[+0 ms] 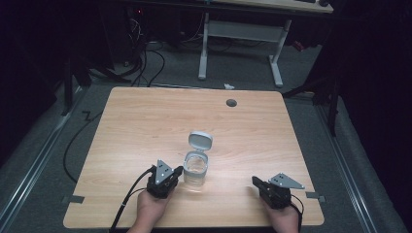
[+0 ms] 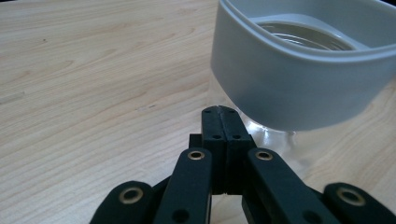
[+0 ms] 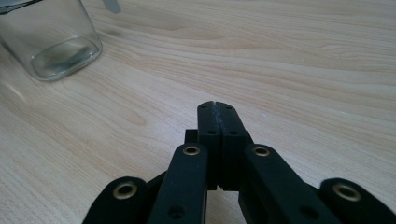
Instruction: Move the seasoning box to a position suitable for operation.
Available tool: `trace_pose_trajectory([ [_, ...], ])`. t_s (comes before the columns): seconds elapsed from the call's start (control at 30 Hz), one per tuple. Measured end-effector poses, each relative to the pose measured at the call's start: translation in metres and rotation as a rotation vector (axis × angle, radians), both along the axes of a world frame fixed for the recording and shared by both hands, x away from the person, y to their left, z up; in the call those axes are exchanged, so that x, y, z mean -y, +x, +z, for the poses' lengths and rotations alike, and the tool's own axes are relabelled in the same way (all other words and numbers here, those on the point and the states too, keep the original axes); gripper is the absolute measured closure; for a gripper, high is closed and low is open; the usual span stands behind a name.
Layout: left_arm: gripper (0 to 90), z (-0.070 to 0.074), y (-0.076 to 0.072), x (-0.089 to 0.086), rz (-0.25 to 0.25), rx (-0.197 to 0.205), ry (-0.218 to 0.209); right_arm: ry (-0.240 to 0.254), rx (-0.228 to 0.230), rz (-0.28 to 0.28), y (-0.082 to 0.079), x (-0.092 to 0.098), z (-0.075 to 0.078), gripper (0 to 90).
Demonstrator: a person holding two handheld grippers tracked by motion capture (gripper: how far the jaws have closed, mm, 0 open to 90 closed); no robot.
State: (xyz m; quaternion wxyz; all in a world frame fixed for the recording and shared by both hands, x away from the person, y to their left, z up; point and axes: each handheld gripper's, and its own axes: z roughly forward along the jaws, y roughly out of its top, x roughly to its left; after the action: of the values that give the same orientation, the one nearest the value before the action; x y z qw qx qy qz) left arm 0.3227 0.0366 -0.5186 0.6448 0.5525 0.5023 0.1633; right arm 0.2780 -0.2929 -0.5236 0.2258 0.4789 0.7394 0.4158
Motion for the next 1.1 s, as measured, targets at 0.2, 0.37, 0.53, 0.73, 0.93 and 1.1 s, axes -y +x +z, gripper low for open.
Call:
trace_pose_trajectory([
  [0.2,90.0,0.0,-0.009,0.004,-0.012,0.006,0.009,-0.006,0.003,-0.025,0.0,0.0,0.001,90.0],
  [0.37,90.0,-0.003,-0.013,0.005,-0.02,0.002,0.01,-0.022,0.007,-0.046,0.001,-0.001,0.001,90.0],
  [0.53,90.0,-0.004,-0.013,0.002,-0.018,0.004,0.015,-0.031,0.011,-0.05,0.001,-0.003,0.001,90.0],
  [0.73,90.0,-0.009,-0.023,-0.011,-0.034,0.006,0.037,-0.006,0.025,-0.038,0.0,-0.009,0.004,90.0],
  [0.93,90.0,-0.011,-0.033,-0.011,-0.076,-0.02,-0.006,0.001,0.023,-0.005,0.01,-0.028,0.007,90.0],
  [1.1,90.0,-0.01,-0.038,-0.009,-0.106,-0.033,-0.024,0.019,0.04,0.013,0.023,-0.045,0.018,90.0],
])
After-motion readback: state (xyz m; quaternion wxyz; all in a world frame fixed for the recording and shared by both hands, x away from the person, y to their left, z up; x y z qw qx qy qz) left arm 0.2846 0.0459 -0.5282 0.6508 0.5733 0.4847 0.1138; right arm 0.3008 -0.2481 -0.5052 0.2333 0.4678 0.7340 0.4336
